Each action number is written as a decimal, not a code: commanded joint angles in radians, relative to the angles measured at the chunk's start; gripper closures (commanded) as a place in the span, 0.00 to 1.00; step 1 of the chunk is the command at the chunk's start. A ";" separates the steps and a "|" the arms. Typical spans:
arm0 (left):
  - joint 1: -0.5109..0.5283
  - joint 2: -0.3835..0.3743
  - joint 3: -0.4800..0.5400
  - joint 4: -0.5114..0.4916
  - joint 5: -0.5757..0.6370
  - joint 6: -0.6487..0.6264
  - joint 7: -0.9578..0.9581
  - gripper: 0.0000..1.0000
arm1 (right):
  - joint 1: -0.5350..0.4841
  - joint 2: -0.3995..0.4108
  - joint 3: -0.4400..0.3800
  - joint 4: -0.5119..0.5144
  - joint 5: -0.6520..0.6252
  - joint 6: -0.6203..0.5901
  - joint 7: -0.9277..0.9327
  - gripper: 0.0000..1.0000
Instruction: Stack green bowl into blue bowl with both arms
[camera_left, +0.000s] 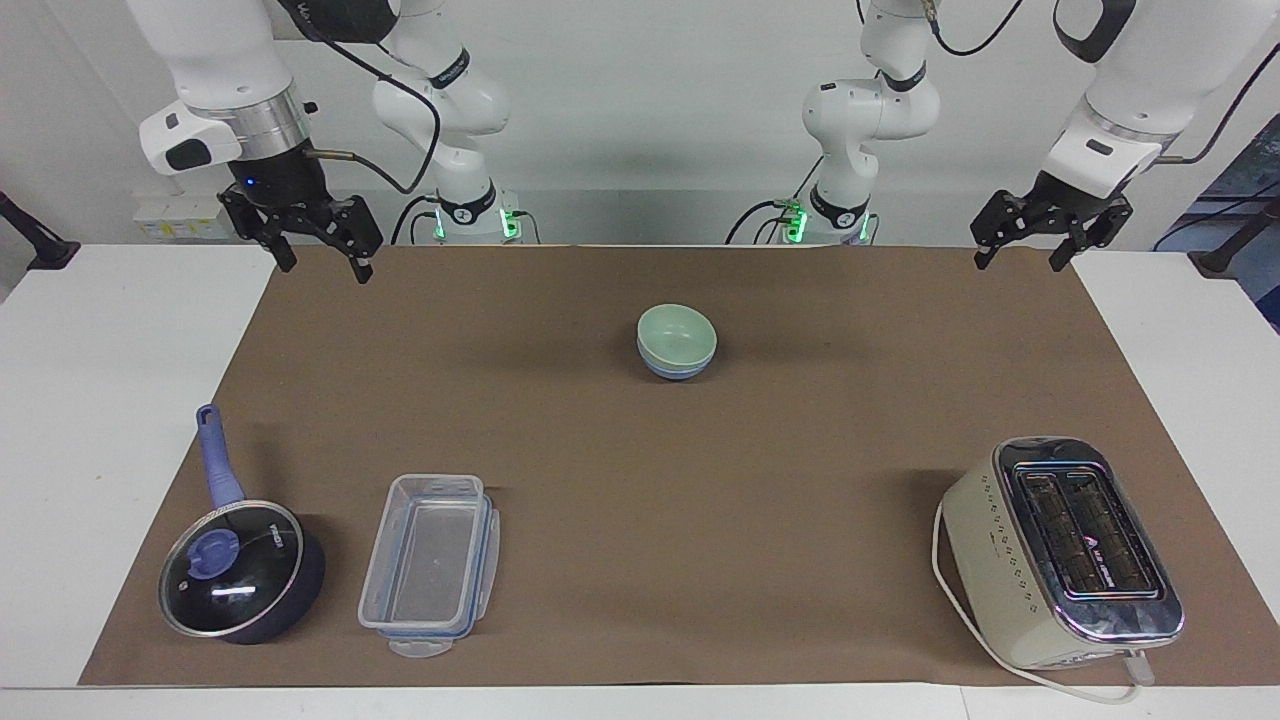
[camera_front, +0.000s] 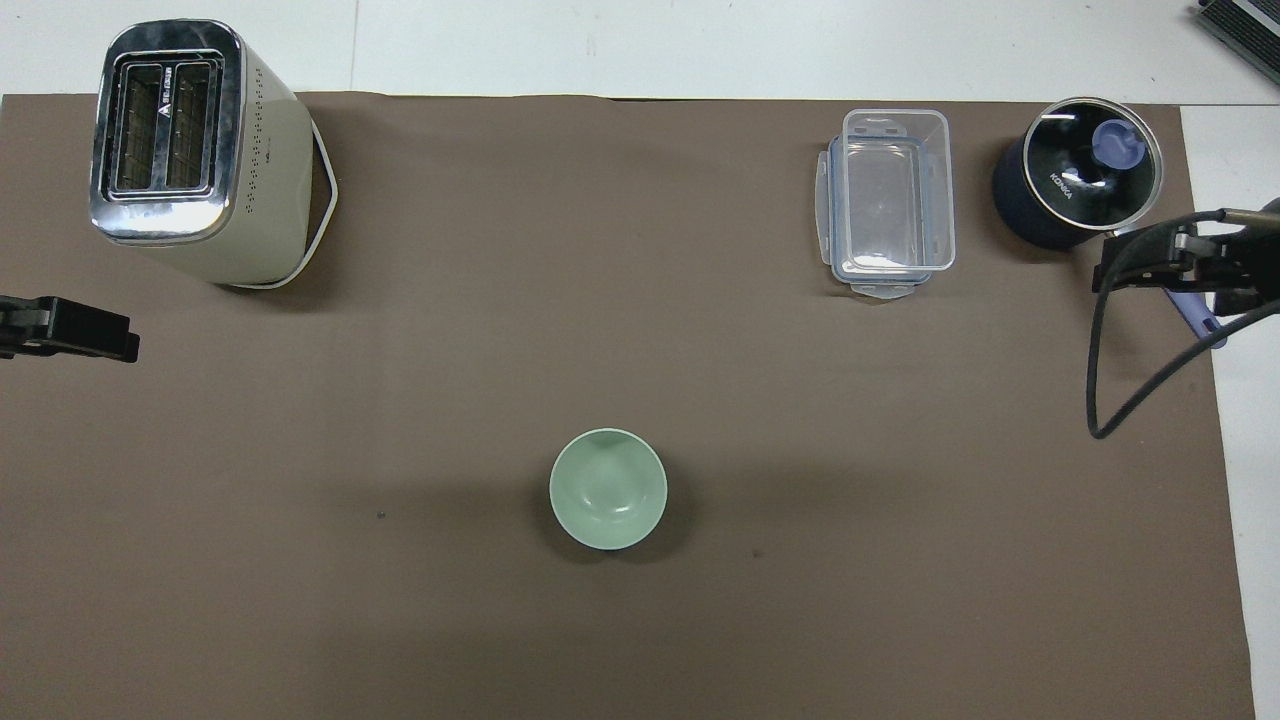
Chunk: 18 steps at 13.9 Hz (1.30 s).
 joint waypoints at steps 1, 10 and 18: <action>0.008 -0.002 -0.006 0.012 0.018 -0.020 0.000 0.00 | -0.011 -0.028 0.010 -0.041 0.004 -0.019 -0.010 0.00; 0.008 -0.002 -0.007 0.012 0.018 -0.020 0.000 0.00 | -0.022 -0.057 0.009 -0.087 0.044 -0.009 -0.012 0.00; 0.006 -0.002 -0.007 0.012 0.018 -0.020 -0.001 0.00 | -0.022 -0.063 0.009 -0.109 0.042 0.008 -0.069 0.00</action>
